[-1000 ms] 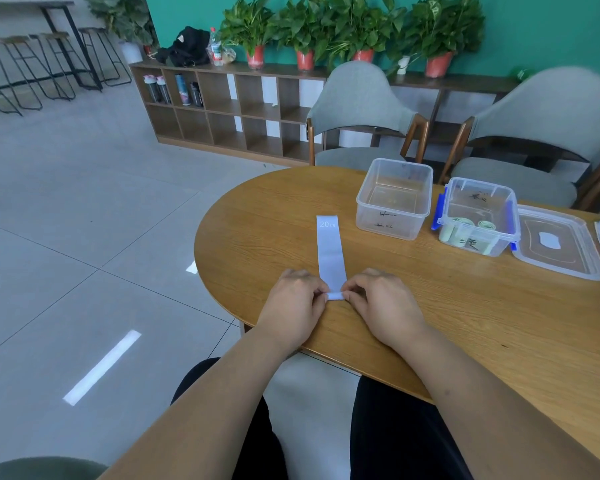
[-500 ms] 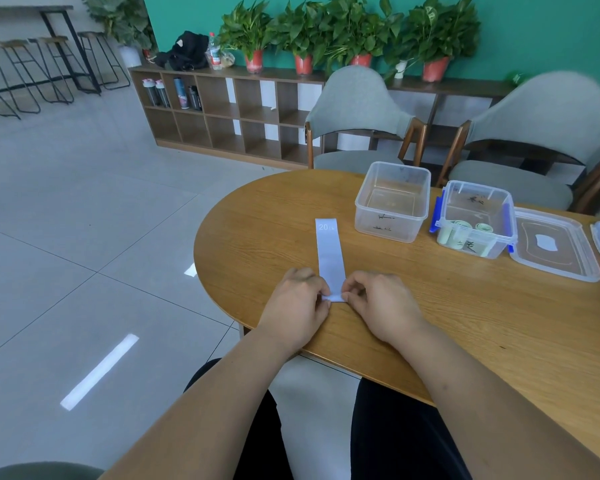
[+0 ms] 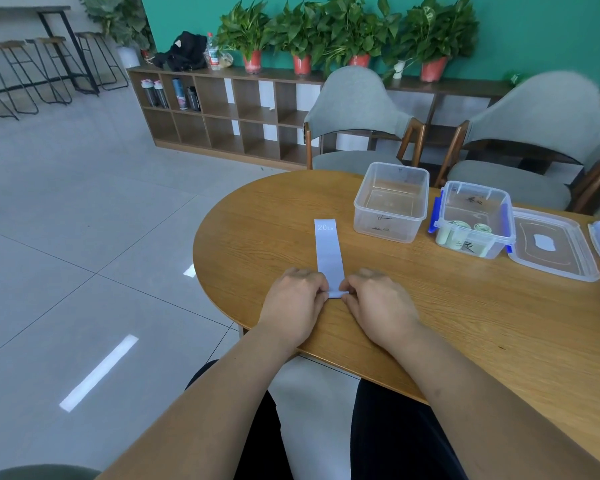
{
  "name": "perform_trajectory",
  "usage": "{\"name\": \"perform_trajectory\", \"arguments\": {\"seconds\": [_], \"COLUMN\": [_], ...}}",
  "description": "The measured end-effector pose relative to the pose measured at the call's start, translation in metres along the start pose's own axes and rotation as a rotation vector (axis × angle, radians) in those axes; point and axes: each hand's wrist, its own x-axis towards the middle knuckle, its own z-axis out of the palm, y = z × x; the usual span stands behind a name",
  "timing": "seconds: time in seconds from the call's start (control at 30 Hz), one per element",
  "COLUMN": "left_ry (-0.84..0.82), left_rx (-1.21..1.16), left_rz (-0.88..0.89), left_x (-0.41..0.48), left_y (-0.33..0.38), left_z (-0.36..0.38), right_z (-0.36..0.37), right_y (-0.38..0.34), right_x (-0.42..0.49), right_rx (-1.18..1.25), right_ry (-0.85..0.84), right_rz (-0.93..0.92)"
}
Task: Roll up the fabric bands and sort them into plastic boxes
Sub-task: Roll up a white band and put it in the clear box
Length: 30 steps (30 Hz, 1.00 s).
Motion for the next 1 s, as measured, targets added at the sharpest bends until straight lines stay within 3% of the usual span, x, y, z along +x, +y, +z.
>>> {"name": "perform_trajectory", "arguments": {"seconds": [1.0], "left_ry": [-0.018], "left_rx": [0.002], "left_rz": [-0.029], "left_x": [0.016], "left_y": [-0.009], "left_z": [0.001], "right_z": [0.002], "right_y": [0.004], "right_x": [0.019], "right_rx": [-0.020], "right_ry": [0.003], "right_rz": [-0.025]}}
